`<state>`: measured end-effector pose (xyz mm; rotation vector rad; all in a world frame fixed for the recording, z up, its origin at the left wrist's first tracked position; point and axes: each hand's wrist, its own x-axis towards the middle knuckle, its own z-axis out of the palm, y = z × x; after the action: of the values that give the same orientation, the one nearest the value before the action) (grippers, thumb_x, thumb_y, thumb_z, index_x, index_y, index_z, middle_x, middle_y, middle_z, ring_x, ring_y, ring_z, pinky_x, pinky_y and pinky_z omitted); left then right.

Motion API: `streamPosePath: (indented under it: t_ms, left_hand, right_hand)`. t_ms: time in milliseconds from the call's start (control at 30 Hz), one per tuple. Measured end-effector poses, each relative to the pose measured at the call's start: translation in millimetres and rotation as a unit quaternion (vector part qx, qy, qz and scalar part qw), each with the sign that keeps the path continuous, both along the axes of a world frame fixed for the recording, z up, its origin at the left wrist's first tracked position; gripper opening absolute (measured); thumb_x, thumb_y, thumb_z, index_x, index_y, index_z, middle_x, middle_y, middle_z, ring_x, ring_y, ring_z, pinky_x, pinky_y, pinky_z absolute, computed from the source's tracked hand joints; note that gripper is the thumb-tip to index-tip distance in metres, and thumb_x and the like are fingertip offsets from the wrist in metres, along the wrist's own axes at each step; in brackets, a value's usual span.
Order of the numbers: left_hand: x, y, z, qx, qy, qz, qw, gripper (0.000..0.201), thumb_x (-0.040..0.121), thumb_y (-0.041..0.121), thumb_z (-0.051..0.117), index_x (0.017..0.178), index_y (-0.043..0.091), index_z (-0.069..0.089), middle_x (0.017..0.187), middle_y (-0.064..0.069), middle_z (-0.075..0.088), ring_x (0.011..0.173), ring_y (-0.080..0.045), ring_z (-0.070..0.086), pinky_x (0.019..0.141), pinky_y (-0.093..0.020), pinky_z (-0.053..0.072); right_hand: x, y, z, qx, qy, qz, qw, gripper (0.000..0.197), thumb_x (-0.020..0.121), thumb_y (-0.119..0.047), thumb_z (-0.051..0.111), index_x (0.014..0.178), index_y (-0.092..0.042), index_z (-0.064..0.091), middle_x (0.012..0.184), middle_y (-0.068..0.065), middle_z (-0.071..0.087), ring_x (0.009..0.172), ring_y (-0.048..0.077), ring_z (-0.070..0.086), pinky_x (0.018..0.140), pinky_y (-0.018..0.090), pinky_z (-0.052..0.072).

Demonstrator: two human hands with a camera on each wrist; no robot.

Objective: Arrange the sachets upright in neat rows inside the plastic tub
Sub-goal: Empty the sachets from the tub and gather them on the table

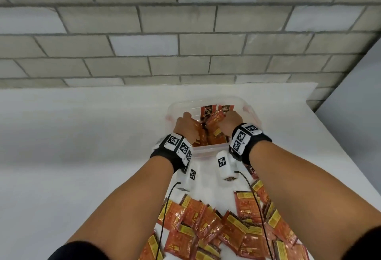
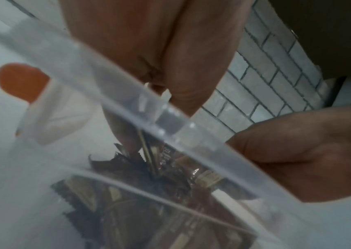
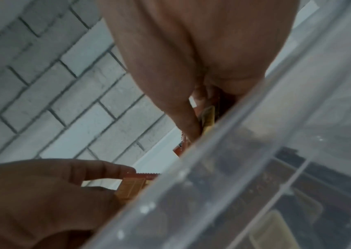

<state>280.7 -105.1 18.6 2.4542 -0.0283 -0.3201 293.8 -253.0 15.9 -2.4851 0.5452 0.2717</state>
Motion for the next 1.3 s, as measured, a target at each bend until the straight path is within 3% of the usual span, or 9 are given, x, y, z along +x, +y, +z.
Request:
streamPosePath:
  t_ms: [167, 267, 367, 500, 700, 800, 933, 1167, 1300]
  left_hand:
    - [0, 3, 1, 0.014, 0.013, -0.016, 1.0, 0.072, 0.091, 0.008, 0.055, 0.15, 0.007, 0.013, 0.146, -0.019, 0.035, 0.134, -0.03, 0.038, 0.104, -0.032, 0.036]
    - [-6, 10, 11, -0.01, 0.004, -0.039, 0.999, 0.07, 0.09, 0.015, 0.057, 0.15, 0.012, 0.02, 0.144, -0.017, 0.039, 0.129, -0.029, 0.043, 0.103, -0.033, 0.04]
    - [-21, 21, 26, -0.084, -0.017, -0.042, 0.995, 0.056, 0.09, 0.019, 0.061, 0.141, 0.016, 0.038, 0.138, -0.01, 0.045, 0.118, -0.022, 0.05, 0.093, -0.028, 0.045]
    - [-61, 52, 39, -0.159, -0.055, -0.017, 0.986, 0.024, 0.09, 0.026, 0.063, 0.113, 0.022, 0.058, 0.101, 0.005, 0.06, 0.085, -0.01, 0.058, 0.062, -0.016, 0.042]
    - [-130, 107, 1, -0.044, 0.034, -0.052, 0.997, 0.021, 0.086, 0.032, 0.068, 0.103, 0.022, 0.06, 0.091, 0.001, 0.06, 0.072, -0.009, 0.055, 0.059, -0.017, 0.038]
    - [-155, 111, -23, 0.051, 0.143, -0.129, 0.98, 0.051, 0.082, 0.038, 0.072, 0.127, 0.025, 0.052, 0.111, 0.001, 0.053, 0.092, -0.011, 0.051, 0.074, -0.02, 0.039]
    - [-167, 104, -38, 0.093, 0.131, -0.159, 0.974, 0.069, 0.081, 0.029, 0.074, 0.142, 0.028, 0.042, 0.114, -0.002, 0.041, 0.11, -0.021, 0.049, 0.087, -0.024, 0.038]
    - [-167, 101, -43, 0.169, 0.083, -0.141, 0.972, 0.053, 0.074, 0.029, 0.079, 0.121, 0.023, 0.056, 0.116, -0.006, 0.044, 0.111, -0.024, 0.045, 0.085, -0.032, 0.044]
    - [-165, 110, -40, 0.143, 0.093, -0.117, 0.978, 0.04, 0.074, 0.032, 0.078, 0.102, 0.021, 0.053, 0.102, 0.0, 0.046, 0.098, -0.018, 0.046, 0.07, -0.026, 0.038]
  right_hand:
    - [0, 2, -5, -0.031, -0.007, 0.047, 0.998, 0.039, 0.088, -0.033, 0.064, 0.109, -0.001, 0.061, 0.107, 0.012, 0.066, 0.095, 0.027, 0.062, 0.065, 0.027, 0.044]
    - [-4, -1, -7, -0.021, -0.026, 0.071, 0.997, 0.045, 0.089, -0.034, 0.06, 0.121, -0.003, 0.056, 0.118, 0.014, 0.062, 0.104, 0.029, 0.06, 0.07, 0.027, 0.04]
    - [-15, -8, 0, 0.004, -0.033, 0.095, 0.995, 0.049, 0.088, -0.031, 0.057, 0.132, -0.008, 0.05, 0.129, 0.013, 0.057, 0.112, 0.028, 0.057, 0.074, 0.025, 0.042]
    - [-48, -15, 21, 0.007, -0.054, 0.119, 0.991, 0.057, 0.092, -0.026, 0.056, 0.145, -0.013, 0.037, 0.148, 0.009, 0.039, 0.133, 0.026, 0.041, 0.105, 0.03, 0.034]
    - [-110, 5, 26, -0.037, -0.224, 0.175, 0.958, 0.025, 0.087, -0.014, 0.06, 0.111, -0.006, 0.06, 0.11, 0.011, 0.055, 0.101, 0.025, 0.054, 0.081, 0.028, 0.041]
    - [-145, 31, 14, -0.011, -0.097, 0.296, 0.95, 0.027, 0.088, -0.022, 0.063, 0.112, -0.011, 0.059, 0.1, 0.001, 0.051, 0.089, 0.015, 0.049, 0.075, 0.024, 0.035]
    - [-166, 59, -16, -0.057, 0.046, 0.366, 0.928, 0.047, 0.087, -0.038, 0.064, 0.126, -0.015, 0.053, 0.118, 0.006, 0.055, 0.103, 0.019, 0.053, 0.083, 0.027, 0.04]
    - [-179, 75, -36, -0.072, 0.086, 0.354, 0.929, 0.066, 0.081, -0.039, 0.071, 0.136, -0.015, 0.043, 0.127, 0.009, 0.054, 0.11, 0.024, 0.055, 0.086, 0.031, 0.045]
    - [-176, 72, -33, -0.023, 0.095, 0.312, 0.945, 0.062, 0.081, -0.03, 0.073, 0.134, -0.014, 0.044, 0.123, 0.008, 0.057, 0.106, 0.023, 0.055, 0.081, 0.027, 0.043]
